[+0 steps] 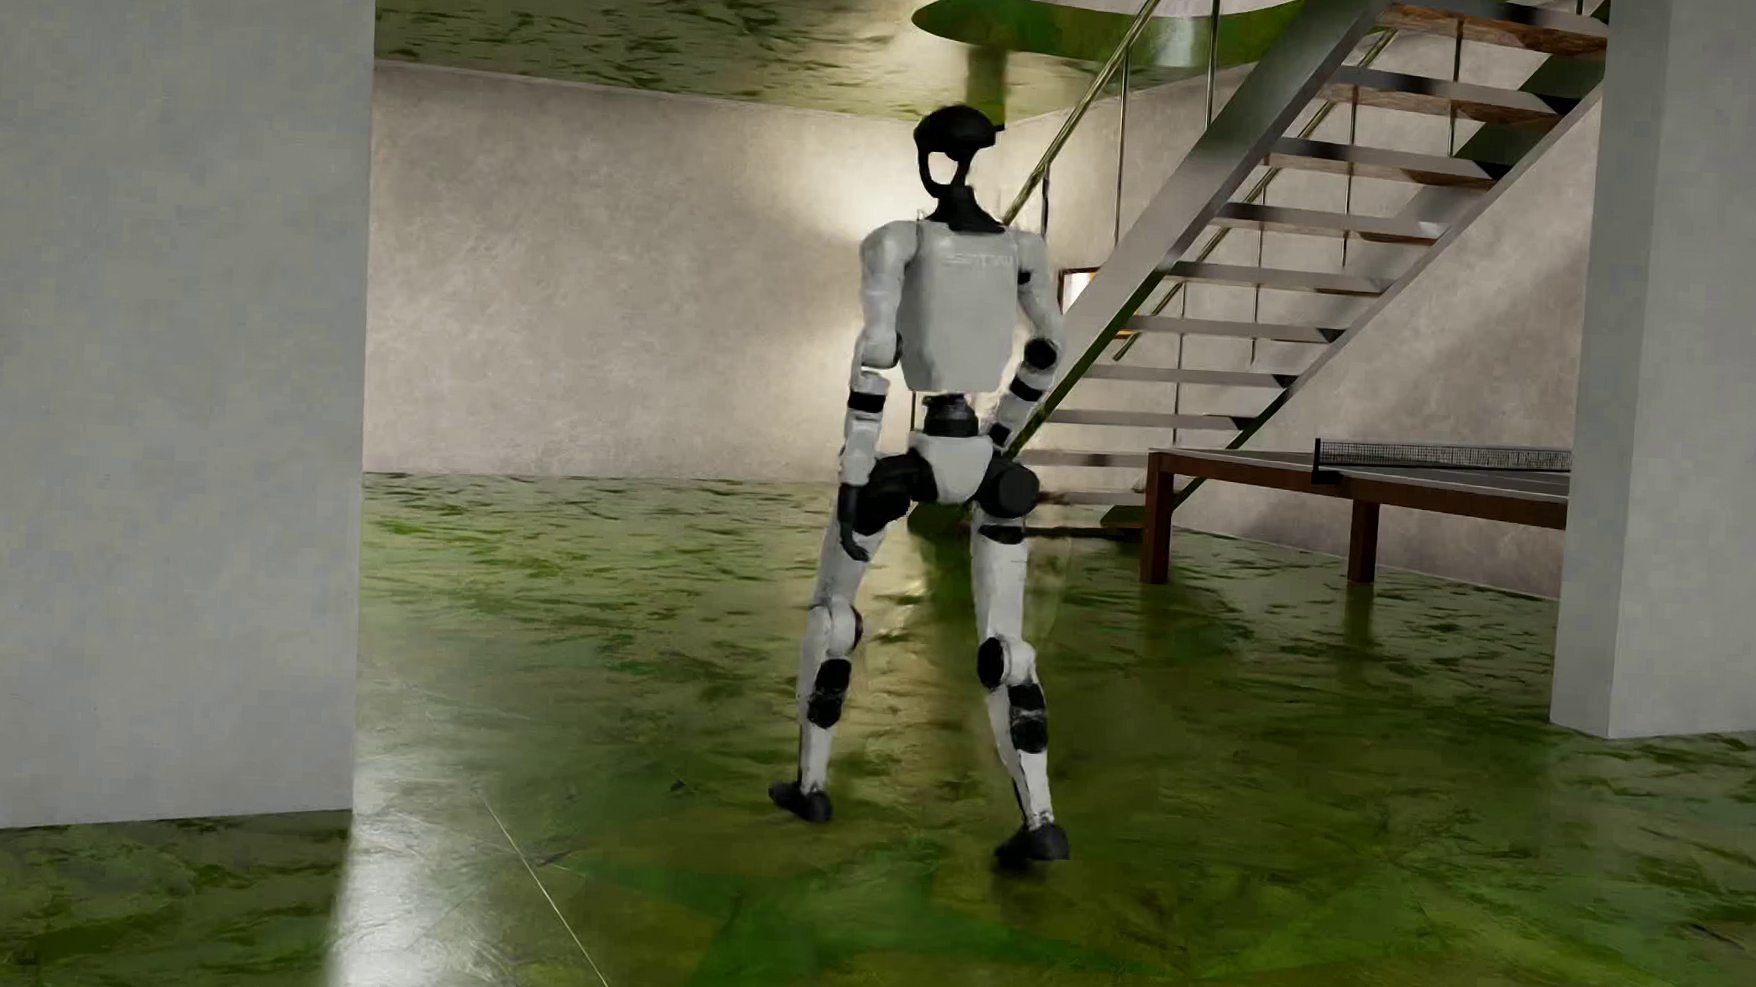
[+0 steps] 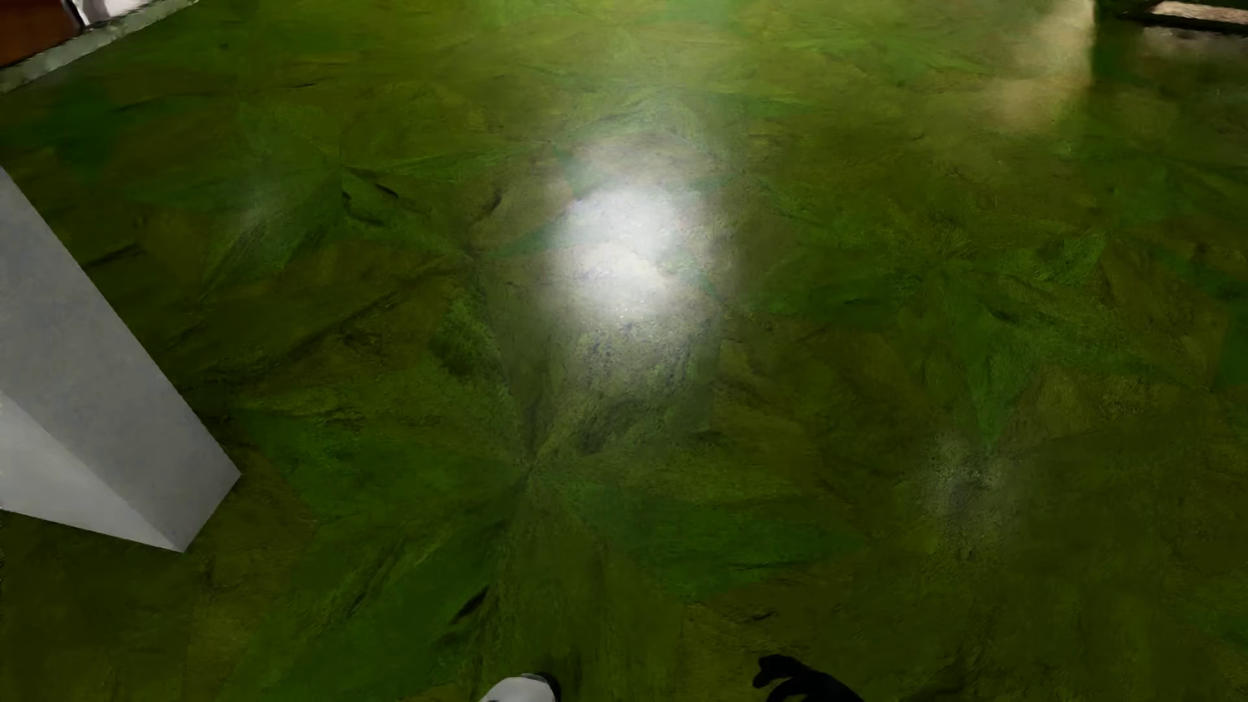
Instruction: Rotate left
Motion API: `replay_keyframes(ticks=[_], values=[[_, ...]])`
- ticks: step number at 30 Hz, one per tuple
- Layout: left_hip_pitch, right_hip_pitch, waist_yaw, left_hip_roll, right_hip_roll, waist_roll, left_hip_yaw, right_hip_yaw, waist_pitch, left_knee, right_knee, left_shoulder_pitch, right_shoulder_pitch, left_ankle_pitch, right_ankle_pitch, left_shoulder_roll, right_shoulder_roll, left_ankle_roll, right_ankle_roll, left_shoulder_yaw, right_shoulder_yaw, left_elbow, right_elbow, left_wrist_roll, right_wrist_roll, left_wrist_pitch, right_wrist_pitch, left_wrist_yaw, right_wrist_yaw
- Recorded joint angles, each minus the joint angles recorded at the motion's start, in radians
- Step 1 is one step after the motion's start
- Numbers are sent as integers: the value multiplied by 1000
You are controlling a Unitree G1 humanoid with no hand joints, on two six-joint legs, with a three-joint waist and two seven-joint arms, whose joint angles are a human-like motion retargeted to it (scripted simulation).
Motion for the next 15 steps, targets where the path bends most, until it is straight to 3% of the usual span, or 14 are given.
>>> replay_keyframes(ticks=[1,2,3,4,5,6,8,9,10,11,12,13,14,15], values=[[-19,48,29,-29,-30,-16,0,0,14,93,36,-8,21,8,54,3,-2,0,0,-19,-58,13,-30,0,0,0,0,0,0],[-44,38,49,-48,-59,-34,0,0,-4,184,132,-7,41,66,176,2,15,0,0,-25,-87,32,-16,0,0,0,0,0,0],[-14,8,57,-100,-108,-70,0,0,3,272,307,-10,74,32,386,1,49,0,0,-24,-100,60,17,0,0,0,0,0,0],[19,-109,34,-134,-101,-66,0,0,1,287,566,-24,104,-23,563,-6,61,0,0,-7,-87,69,32,0,0,0,0,0,0],[89,-230,13,-178,-122,-74,0,0,22,279,835,-27,115,-75,569,-13,75,0,0,26,-61,48,54,0,0,0,0,0,0],[186,-349,-24,-169,-119,-60,0,0,41,243,991,-43,115,-99,502,-12,74,0,0,15,15,18,71,0,0,0,0,0,0],[335,-547,-156,-142,-83,-1,0,0,53,162,914,-72,189,-123,516,-12,71,0,0,9,36,-68,33,0,0,0,0,0,0],[420,-598,-206,-118,-68,10,0,0,64,127,711,-92,193,-137,609,2,88,0,0,5,94,-105,128,0,0,0,0,0,0],[476,-661,-255,-119,-69,17,0,0,50,84,476,-103,224,-154,667,4,98,0,0,31,53,-151,155,0,0,0,0,0,0],[562,-673,-284,-115,-58,21,0,0,41,43,225,-110,248,-185,576,12,98,0,0,47,45,-189,183,0,0,0,0,0,0],[625,-669,-299,-135,-48,8,0,0,24,10,110,-123,265,-226,176,24,92,0,0,82,75,-227,188,0,0,0,0,0,0],[660,-690,-309,-140,-57,2,0,0,-3,8,-278,-127,288,-286,484,39,81,0,0,112,97,-255,187,0,0,0,0,0,0],[690,-709,-321,-157,-59,-8,0,0,-12,10,-334,-134,309,-326,548,47,76,0,0,139,120,-256,197,0,0,0,0,0,0],[722,-745,-339,-153,-44,5,0,0,-3,34,53,-127,318,-337,163,41,73,0,0,174,138,-248,210,0,0,0,0,0,0]])
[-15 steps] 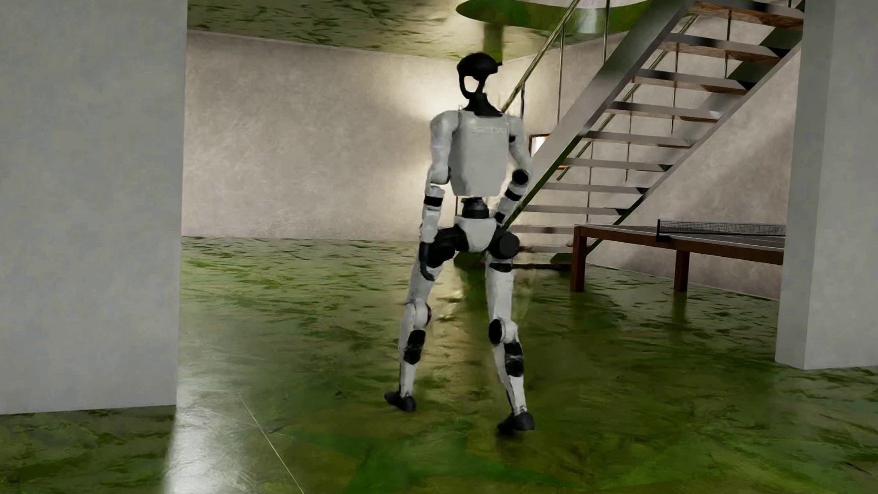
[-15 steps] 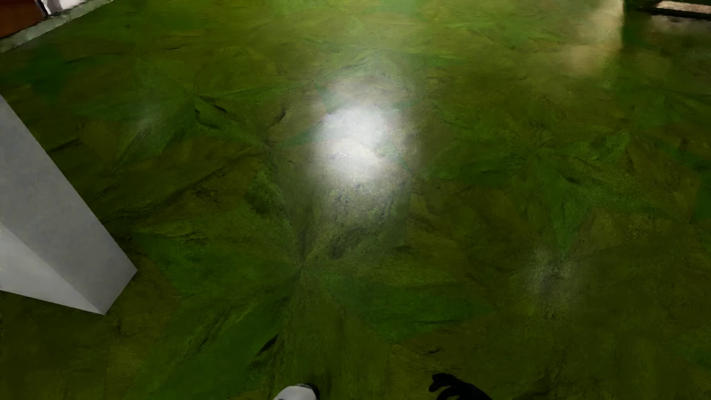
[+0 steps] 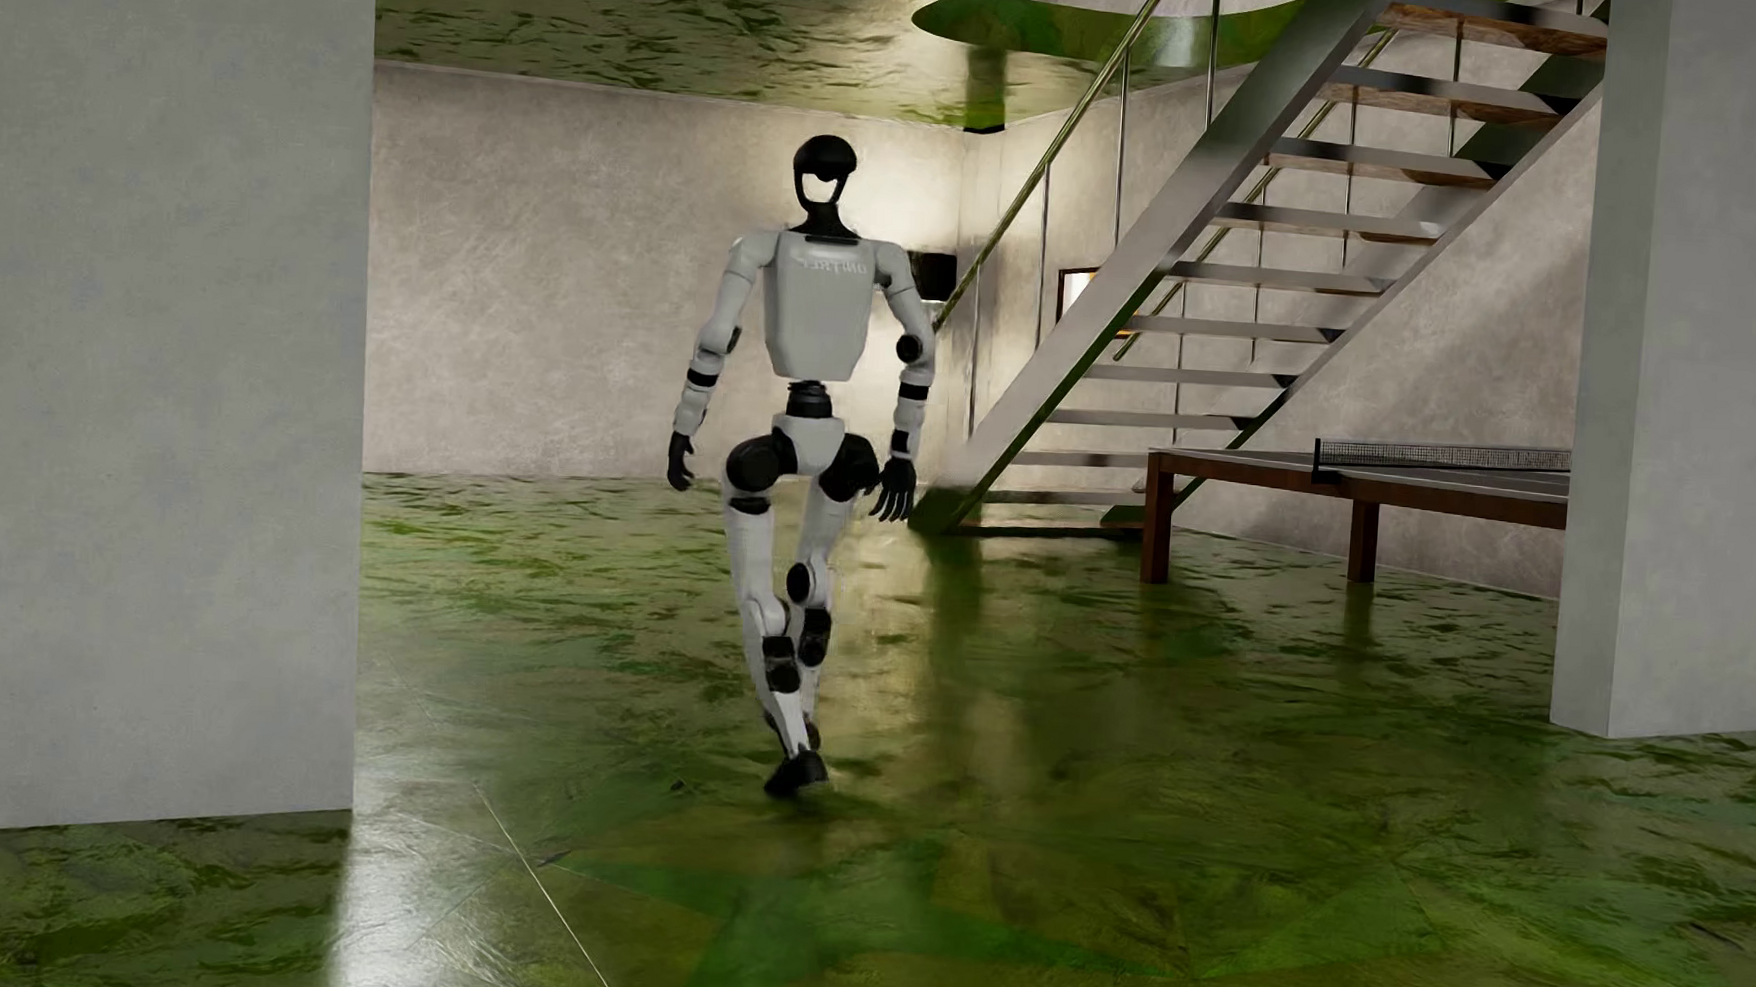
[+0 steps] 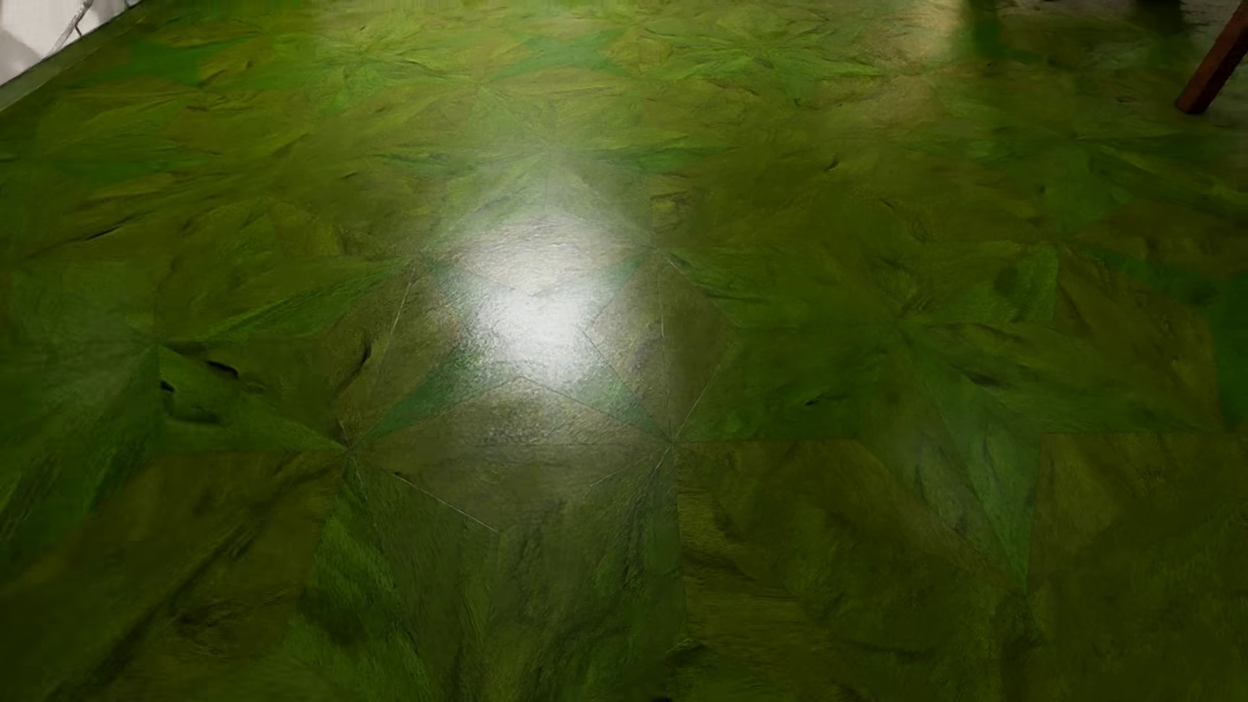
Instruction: Rotate left
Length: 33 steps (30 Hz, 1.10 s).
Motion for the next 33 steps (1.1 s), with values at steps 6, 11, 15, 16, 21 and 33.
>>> replay_keyframes(ticks=[6,11,15,16,21,33], values=[[-406,192,83,144,174,60,0,0,64,788,111,81,-7,208,373,-52,-19,0,0,-13,-76,178,-6,0,0,0,0,0,0],[-595,425,253,156,147,-52,0,0,26,-22,62,193,-106,738,53,-25,-56,0,0,-7,-183,188,-184,0,0,0,0,0,0],[-540,473,349,171,112,-85,0,0,39,179,312,208,-141,435,97,-25,-43,0,0,-43,-275,231,-218,0,0,0,0,0,0],[-498,422,352,196,100,-103,0,0,61,186,382,167,-162,378,261,-3,-32,0,0,-56,-224,243,-229,0,0,0,0,0,0],[-284,93,197,292,-9,-100,0,0,39,111,386,121,-102,217,350,22,19,0,0,3,-79,155,-179,0,0,0,0,0,0],[-105,-167,-42,263,-8,42,0,0,16,360,300,40,105,382,291,25,-25,0,0,-9,46,60,67,0,0,0,0,0,0]])
